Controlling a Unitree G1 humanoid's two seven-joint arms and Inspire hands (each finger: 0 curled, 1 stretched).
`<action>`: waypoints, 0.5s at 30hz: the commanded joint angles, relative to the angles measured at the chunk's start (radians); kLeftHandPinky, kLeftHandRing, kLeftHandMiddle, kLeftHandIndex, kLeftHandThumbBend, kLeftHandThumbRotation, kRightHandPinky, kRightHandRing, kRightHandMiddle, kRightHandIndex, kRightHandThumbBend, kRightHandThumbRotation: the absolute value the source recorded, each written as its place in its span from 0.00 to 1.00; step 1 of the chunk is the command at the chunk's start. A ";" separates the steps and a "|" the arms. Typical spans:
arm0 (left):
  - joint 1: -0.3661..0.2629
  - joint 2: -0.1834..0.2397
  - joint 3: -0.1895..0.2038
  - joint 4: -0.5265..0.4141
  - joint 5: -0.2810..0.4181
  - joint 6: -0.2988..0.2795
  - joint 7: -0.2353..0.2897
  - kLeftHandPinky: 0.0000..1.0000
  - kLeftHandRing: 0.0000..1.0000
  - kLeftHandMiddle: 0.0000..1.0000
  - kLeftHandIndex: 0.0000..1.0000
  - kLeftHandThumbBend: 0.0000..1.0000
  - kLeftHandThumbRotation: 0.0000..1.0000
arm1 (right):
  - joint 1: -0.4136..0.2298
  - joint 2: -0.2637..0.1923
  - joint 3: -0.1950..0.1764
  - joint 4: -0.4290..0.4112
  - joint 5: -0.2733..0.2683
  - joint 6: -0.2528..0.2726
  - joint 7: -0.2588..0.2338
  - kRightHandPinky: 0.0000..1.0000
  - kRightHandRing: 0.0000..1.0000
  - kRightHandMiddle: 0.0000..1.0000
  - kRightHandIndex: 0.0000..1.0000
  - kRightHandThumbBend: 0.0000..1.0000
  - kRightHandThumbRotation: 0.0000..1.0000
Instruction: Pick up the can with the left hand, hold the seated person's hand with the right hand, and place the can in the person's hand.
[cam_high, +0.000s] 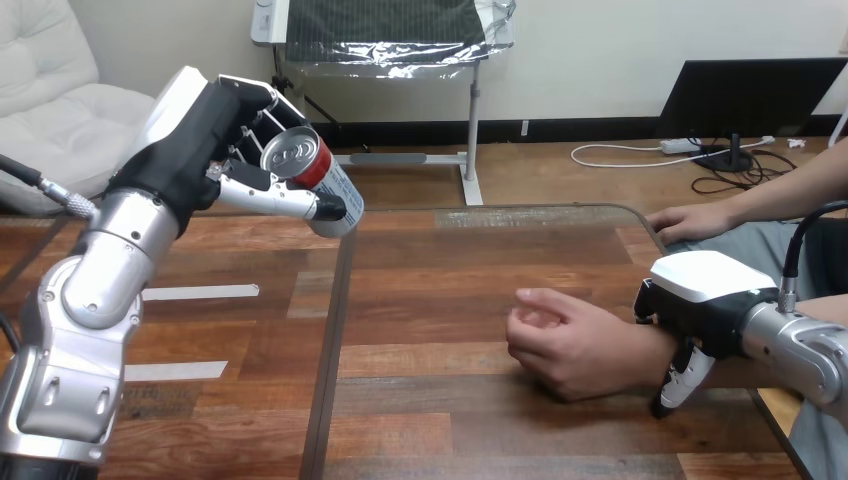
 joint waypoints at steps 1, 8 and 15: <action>-0.053 -0.008 0.000 -0.015 0.003 -0.007 0.011 0.24 0.31 0.36 0.40 0.72 0.00 | 0.022 0.070 0.026 0.014 0.024 0.001 0.025 0.10 0.16 0.24 0.29 0.78 0.11; -0.054 -0.019 -0.004 -0.005 0.002 -0.019 0.015 0.24 0.31 0.36 0.40 0.72 0.00 | 0.014 0.063 0.011 0.006 0.045 0.002 0.035 0.12 0.18 0.26 0.29 0.77 0.11; -0.055 -0.028 -0.015 0.005 0.005 -0.017 0.012 0.25 0.31 0.36 0.40 0.72 0.00 | 0.015 0.049 -0.013 -0.023 0.080 -0.005 0.041 0.13 0.19 0.26 0.29 0.78 0.10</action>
